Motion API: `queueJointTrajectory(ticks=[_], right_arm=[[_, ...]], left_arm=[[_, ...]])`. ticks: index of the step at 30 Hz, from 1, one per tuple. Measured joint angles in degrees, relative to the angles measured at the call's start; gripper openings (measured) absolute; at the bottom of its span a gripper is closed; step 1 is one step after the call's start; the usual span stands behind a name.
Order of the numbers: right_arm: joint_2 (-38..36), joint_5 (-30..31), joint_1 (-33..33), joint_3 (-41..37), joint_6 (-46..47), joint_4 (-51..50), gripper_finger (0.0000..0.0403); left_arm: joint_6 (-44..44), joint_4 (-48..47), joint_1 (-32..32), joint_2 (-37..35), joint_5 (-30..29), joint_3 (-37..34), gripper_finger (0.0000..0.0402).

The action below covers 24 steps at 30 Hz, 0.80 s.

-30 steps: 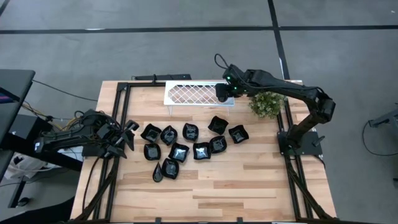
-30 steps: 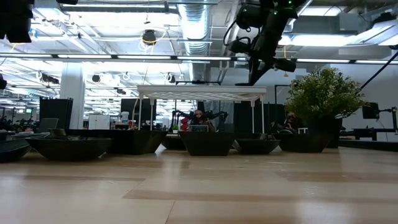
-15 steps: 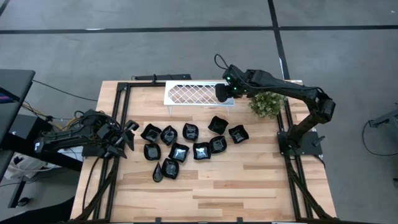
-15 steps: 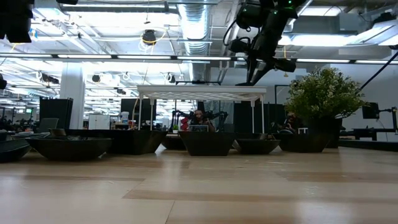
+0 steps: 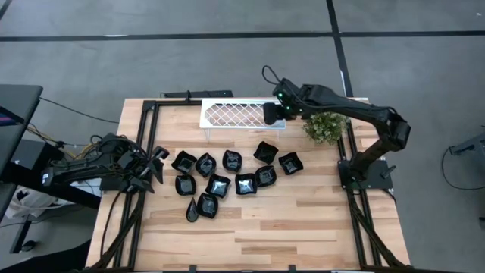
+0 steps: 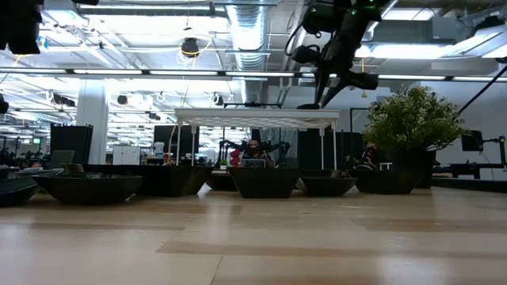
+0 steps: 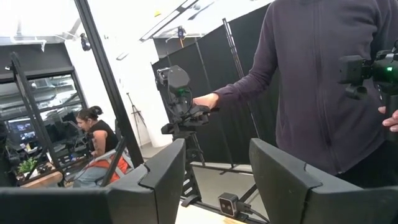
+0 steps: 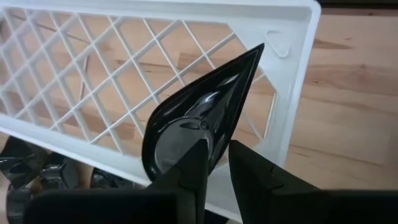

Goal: Pick & Place Mini shaped plates
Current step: Stack the drop-shaped plate on top of the drop-shaped plate on the shelf

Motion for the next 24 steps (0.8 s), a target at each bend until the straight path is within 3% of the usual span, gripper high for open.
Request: queueJointTrajectory(ticks=[12, 24], right_arm=[[-4.1, 0.3, 0.2, 0.0, -0.6, -1.9, 0.006], [-0.8, 1.6, 2.5, 0.0, -3.8, -1.5, 0.006]], left_arm=[[0.0, 0.3, 0.0, 0.0, 0.0, 0.0, 0.0182], [0.0, 0.6, 0.0, 0.0, 0.0, 0.0, 0.0182]])
